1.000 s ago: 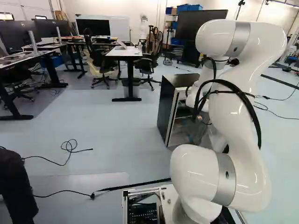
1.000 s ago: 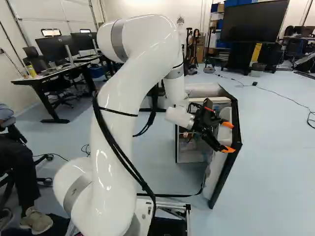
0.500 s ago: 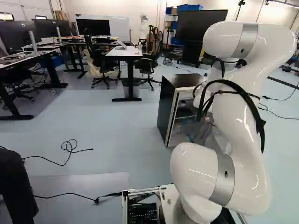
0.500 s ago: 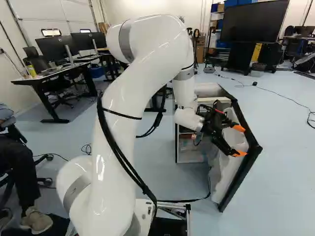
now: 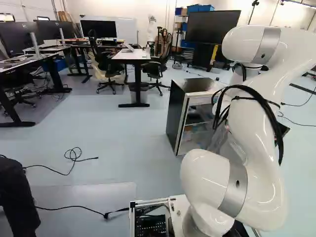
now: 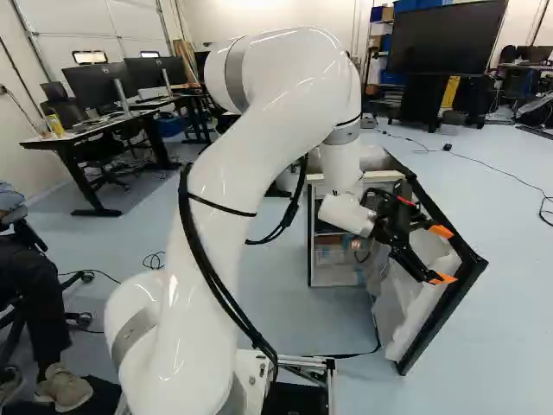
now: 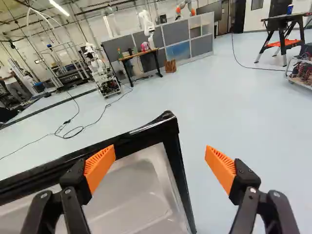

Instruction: Open the fridge door

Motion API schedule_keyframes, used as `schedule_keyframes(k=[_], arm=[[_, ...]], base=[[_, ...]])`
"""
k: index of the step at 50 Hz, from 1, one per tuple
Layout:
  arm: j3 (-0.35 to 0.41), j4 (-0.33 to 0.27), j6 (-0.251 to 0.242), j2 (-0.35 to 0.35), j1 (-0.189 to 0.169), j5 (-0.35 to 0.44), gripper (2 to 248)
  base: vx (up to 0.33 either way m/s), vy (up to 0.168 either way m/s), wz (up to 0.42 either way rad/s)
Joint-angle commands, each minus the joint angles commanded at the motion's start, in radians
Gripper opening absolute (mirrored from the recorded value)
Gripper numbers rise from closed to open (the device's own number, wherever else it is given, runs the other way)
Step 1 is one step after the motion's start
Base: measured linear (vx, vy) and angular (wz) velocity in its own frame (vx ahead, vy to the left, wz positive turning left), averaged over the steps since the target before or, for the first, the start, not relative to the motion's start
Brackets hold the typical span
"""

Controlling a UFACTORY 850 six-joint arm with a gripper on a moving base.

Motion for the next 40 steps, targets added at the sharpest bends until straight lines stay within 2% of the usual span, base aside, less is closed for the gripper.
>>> schedule_keyframes(k=[20,40], arm=[[0.008,-0.005,0.000,0.005,-0.006,0.000,247],[0.120,-0.031,0.000,0.072,0.024,0.000,247]], base=[[0.000,0.000,0.000],[0.000,0.000,0.000]])
